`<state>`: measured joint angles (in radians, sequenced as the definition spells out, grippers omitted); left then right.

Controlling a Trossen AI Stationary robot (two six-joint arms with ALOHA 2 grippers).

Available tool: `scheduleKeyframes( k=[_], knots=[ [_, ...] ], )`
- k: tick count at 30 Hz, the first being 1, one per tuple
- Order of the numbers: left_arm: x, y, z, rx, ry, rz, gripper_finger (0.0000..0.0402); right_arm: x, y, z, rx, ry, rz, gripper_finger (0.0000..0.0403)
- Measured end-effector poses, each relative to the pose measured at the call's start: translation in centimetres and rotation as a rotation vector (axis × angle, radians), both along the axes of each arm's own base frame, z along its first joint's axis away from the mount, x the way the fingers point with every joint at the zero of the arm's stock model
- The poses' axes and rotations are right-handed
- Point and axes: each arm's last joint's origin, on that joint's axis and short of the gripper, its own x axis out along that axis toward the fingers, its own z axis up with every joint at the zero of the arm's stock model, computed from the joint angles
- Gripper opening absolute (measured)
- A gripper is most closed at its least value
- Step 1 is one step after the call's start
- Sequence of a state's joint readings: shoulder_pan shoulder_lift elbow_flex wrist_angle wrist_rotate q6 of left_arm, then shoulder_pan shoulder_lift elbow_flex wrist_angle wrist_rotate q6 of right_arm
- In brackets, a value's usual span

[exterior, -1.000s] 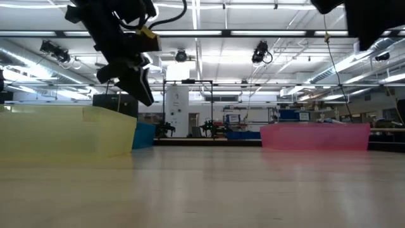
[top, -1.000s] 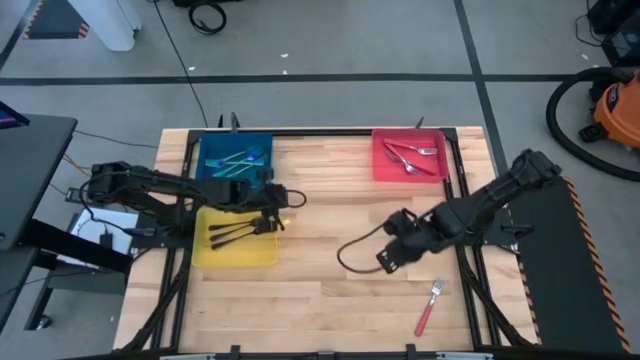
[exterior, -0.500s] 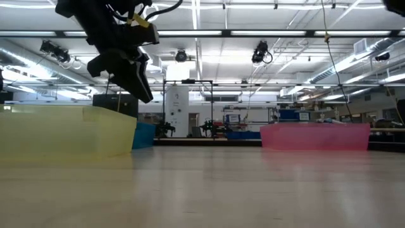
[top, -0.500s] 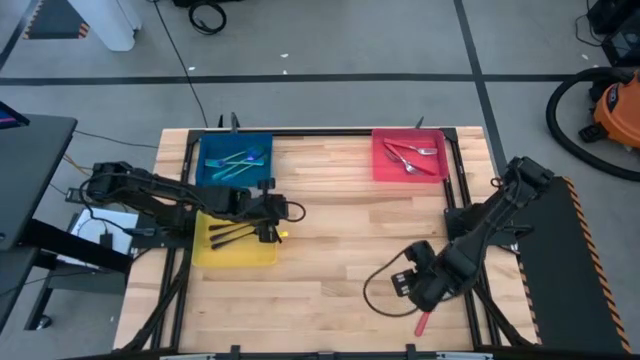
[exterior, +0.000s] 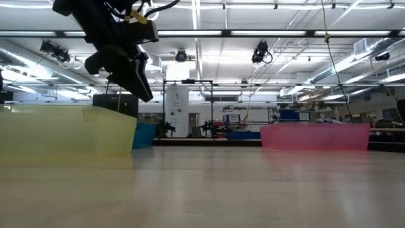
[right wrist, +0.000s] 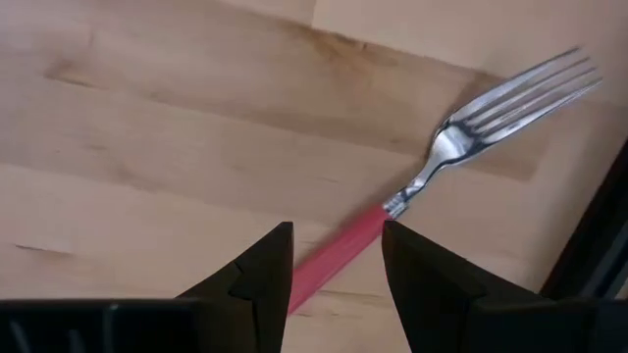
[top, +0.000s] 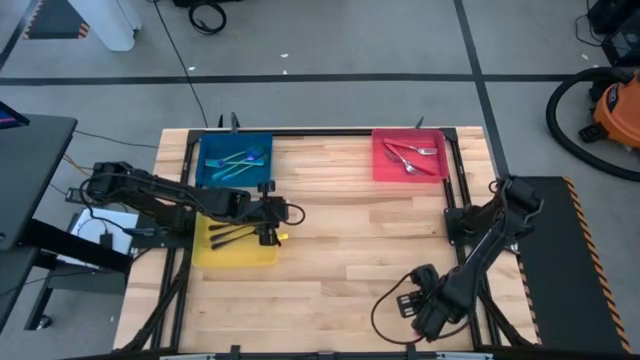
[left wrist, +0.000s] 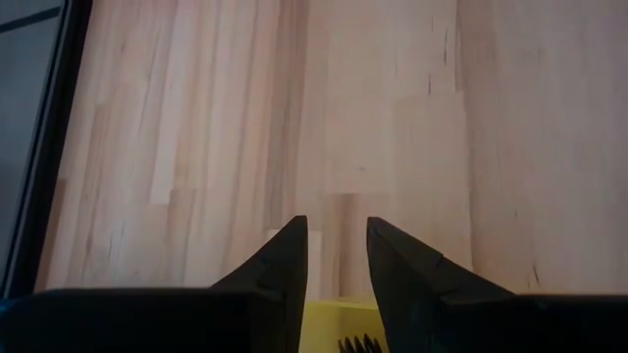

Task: Sort silverware by color (type)
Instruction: Put the pink fork into the red bin

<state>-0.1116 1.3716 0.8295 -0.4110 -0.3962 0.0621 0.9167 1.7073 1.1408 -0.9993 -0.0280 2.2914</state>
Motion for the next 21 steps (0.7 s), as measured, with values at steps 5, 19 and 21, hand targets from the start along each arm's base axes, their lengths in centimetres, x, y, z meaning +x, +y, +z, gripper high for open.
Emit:
scheduleKeyframes(
  k=[5,19,21],
  knots=[
    [0.0,0.0,0.0,-0.002,-0.001,0.002,0.0107,0.2,0.5,-1.0,-0.022,-0.006,-0.012,0.0165],
    [0.0,0.0,0.0,-0.032,-0.018,0.042,0.0107,-0.2,1.9,-2.1,0.051,0.041,0.000,0.0165],
    [0.0,0.0,0.0,-0.034,-0.020,0.044,0.0107,-0.2,1.9,-2.2,0.054,0.044,-0.004,0.0165]
  ],
)
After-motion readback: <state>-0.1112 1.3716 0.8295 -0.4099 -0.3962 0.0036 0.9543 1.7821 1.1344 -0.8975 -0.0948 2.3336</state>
